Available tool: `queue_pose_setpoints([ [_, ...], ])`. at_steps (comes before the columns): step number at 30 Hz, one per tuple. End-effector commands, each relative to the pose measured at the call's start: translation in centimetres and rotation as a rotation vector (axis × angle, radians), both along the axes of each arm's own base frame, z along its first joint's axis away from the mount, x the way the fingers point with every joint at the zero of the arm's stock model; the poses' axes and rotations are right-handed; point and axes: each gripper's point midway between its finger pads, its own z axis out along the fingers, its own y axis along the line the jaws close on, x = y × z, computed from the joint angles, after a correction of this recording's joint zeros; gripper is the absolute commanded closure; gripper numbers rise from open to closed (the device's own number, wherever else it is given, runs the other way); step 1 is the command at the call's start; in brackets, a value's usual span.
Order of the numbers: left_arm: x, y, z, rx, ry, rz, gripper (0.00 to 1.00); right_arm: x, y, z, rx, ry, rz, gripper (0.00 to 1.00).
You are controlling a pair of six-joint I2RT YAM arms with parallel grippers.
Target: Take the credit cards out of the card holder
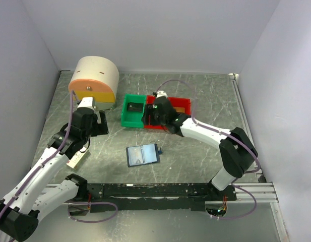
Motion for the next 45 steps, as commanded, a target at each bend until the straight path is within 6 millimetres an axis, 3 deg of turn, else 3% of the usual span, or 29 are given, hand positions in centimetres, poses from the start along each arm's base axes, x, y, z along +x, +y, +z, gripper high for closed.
queue_pose_setpoints([
  [1, 0.1, 1.0, 0.7, 0.007, -0.031, 0.05, 0.0, -4.3, 2.9, -0.7, -0.007, 0.017, -0.025, 0.43],
  [6, -0.1, 1.0, 0.9, 0.002, -0.034, 0.052, 0.0, -9.6, 4.1, -3.7, -0.151, -0.001, -0.011, 0.42],
  [11, -0.1, 1.4, 1.2, 0.002, -0.053, 0.067, 0.0, -11.4, 5.1, -5.6, -0.197, 0.031, 0.097, 0.44],
  [19, -0.2, 1.9, 1.1, 0.013, -0.049, 0.096, 0.0, -12.4, 6.6, -7.6, -0.222, 0.108, 0.109, 0.47],
  [27, 0.0, 2.1, 0.6, 0.033, -0.027, 0.111, 0.01, -13.7, 6.1, -10.5, -0.317, 0.191, 0.092, 0.44],
  [37, 0.0, 2.1, 0.4, 0.039, -0.021, 0.115, 0.01, -14.3, 6.2, -12.4, -0.385, 0.241, 0.102, 0.4],
  [45, 0.0, 1.7, 0.1, 0.033, -0.008, 0.094, 0.02, -14.1, 6.0, -13.1, -0.389, 0.25, 0.071, 0.57],
])
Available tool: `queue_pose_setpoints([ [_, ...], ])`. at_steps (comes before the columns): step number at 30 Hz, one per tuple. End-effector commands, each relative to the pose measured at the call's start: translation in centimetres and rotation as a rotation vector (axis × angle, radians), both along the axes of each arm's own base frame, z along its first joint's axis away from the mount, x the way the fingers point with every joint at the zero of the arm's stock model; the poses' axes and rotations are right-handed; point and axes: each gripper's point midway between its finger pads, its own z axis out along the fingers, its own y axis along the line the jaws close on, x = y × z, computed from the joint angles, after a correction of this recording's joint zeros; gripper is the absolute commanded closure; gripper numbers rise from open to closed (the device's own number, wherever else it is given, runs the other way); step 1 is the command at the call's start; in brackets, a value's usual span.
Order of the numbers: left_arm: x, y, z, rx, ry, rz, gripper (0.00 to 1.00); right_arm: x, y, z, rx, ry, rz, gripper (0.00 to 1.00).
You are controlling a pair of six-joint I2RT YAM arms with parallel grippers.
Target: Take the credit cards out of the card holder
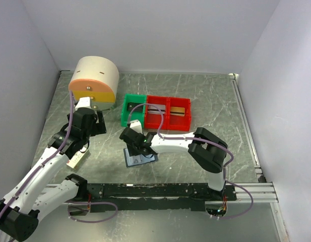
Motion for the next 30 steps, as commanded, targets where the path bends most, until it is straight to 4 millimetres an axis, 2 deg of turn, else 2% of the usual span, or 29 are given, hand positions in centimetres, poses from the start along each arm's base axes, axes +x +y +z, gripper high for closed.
queue_pose_setpoints([
  [1, 0.0, -0.1, 0.0, -0.007, 0.006, -0.005, 0.03, -0.6, -1.1, -1.5, -0.045, 0.025, -0.027, 0.59],
  [5, -0.1, -1.0, -0.4, -0.039, 0.026, -0.045, 0.05, -0.3, -0.9, -1.2, 0.0, 0.02, -0.032, 0.71],
  [8, -0.5, -1.9, -0.9, -0.093, 0.053, -0.053, 0.05, -0.2, -0.8, -1.1, 0.031, 0.023, -0.031, 0.85],
  [11, -1.3, -4.0, -1.7, -0.209, 0.088, -0.109, 0.07, -0.3, -0.9, -1.2, 0.053, 0.035, -0.021, 0.99],
  [12, -1.6, -4.7, -1.9, -0.25, 0.096, -0.124, 0.07, -0.2, -0.9, -1.2, 0.056, 0.037, -0.021, 1.0],
  [17, -3.4, -9.0, -3.5, -0.496, 0.153, -0.235, 0.13, -0.4, -0.3, 0.1, 0.108, 0.032, 0.015, 1.0],
  [20, -4.4, -11.0, -5.4, -0.613, 0.198, -0.289, 0.22, -0.4, -0.3, 1.4, 0.145, 0.015, 0.004, 0.87],
  [23, -5.4, -12.2, -7.6, -0.671, 0.26, -0.322, 0.35, -1.1, 0.0, 1.9, 0.224, 0.031, 0.03, 0.76],
  [26, -6.3, -12.7, -9.0, -0.677, 0.305, -0.345, 0.49, -1.2, -0.3, 1.6, 0.277, 0.065, 0.003, 0.75],
  [30, -6.9, -13.4, -9.4, -0.699, 0.309, -0.391, 0.54, -1.4, 0.0, 1.0, 0.327, 0.11, 0.0, 0.75],
])
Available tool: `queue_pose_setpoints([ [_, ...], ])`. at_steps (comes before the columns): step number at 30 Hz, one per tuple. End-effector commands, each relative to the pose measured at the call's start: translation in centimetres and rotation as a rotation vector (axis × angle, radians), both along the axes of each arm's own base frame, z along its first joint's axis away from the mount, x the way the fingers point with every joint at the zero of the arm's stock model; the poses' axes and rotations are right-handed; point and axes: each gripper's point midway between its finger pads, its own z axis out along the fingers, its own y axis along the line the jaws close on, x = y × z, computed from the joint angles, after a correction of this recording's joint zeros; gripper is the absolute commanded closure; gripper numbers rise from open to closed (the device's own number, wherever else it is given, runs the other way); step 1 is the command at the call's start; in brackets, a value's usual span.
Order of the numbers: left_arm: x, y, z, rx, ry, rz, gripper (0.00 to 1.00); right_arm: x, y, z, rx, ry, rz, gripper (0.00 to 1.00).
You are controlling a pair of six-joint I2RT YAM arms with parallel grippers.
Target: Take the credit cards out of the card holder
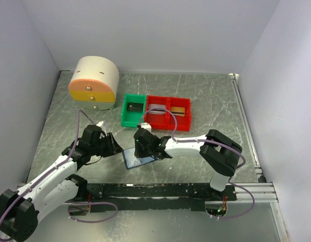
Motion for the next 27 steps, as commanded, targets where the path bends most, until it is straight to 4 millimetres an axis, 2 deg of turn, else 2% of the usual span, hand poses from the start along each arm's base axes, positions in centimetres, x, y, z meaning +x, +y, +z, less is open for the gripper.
queue_pose_setpoints([
  [1, 0.0, -2.7, 1.8, -0.139, -0.053, -0.086, 0.55, 0.2, 1.4, 0.6, 0.111, 0.042, -0.004, 0.75],
  [8, -0.9, -2.9, -1.3, -0.074, 0.019, -0.116, 0.59, 0.5, 1.3, -0.7, 0.091, 0.07, -0.028, 0.75],
  [13, -1.6, -2.3, -3.9, -0.004, 0.083, -0.107, 0.66, 0.4, 1.8, -0.3, 0.161, 0.09, -0.009, 0.81],
  [21, -1.8, -1.5, -5.7, 0.074, 0.1, -0.082, 0.78, -0.2, 2.6, 0.1, 0.222, 0.113, 0.034, 0.8],
  [27, -1.6, -1.7, -5.5, 0.072, 0.089, -0.079, 0.83, -0.8, 3.4, 0.8, 0.264, 0.123, 0.086, 0.79],
])
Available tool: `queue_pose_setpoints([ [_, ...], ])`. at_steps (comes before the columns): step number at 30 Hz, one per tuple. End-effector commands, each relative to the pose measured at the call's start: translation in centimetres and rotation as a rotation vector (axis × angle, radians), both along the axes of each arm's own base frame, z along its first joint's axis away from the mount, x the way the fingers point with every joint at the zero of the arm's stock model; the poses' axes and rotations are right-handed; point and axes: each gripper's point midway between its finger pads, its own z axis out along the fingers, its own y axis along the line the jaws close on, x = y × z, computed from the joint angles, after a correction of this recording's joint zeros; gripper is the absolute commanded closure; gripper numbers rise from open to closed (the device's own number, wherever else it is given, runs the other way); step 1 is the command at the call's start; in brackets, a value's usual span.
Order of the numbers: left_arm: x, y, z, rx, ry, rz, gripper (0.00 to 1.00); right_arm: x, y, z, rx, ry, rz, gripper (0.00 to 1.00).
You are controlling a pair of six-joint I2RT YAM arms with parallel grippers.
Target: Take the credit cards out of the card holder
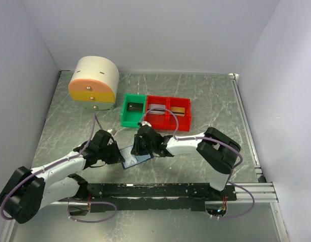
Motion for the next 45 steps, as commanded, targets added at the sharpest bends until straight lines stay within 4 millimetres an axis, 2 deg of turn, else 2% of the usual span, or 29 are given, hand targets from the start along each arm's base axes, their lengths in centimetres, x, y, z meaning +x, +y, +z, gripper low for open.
queue_pose_setpoints([
  [1, 1.1, -0.1, 0.3, 0.017, -0.049, 0.018, 0.84, -1.0, 1.4, 0.5, 0.066, 0.017, 0.07, 0.8],
  [9, 1.2, 0.3, 0.5, 0.051, -0.056, 0.021, 0.87, -0.3, 0.1, 0.2, 0.005, -0.003, 0.027, 0.89],
  [14, 1.5, 0.3, 1.1, 0.049, -0.077, 0.026, 0.87, 0.5, -1.0, 0.2, -0.093, -0.026, -0.004, 0.79],
  [18, 1.7, 0.3, 1.4, 0.048, -0.082, 0.026, 0.87, 0.7, -1.7, 0.5, -0.144, -0.056, -0.02, 0.78],
  [24, 1.8, 0.1, 1.6, 0.044, -0.092, 0.019, 0.87, 0.2, -0.1, 1.3, -0.074, -0.063, 0.029, 0.79],
  [31, 1.9, -0.1, 1.8, 0.035, -0.095, 0.013, 0.87, -0.2, 0.7, -0.2, -0.064, -0.025, 0.054, 0.8],
  [36, 1.9, -0.1, 1.8, 0.035, -0.093, 0.015, 0.87, 0.3, -0.7, -2.1, -0.155, -0.001, -0.002, 0.83],
  [45, 2.1, 0.2, 2.3, 0.034, -0.11, 0.039, 0.76, 0.5, -2.7, -2.8, -0.164, 0.031, -0.037, 0.84],
])
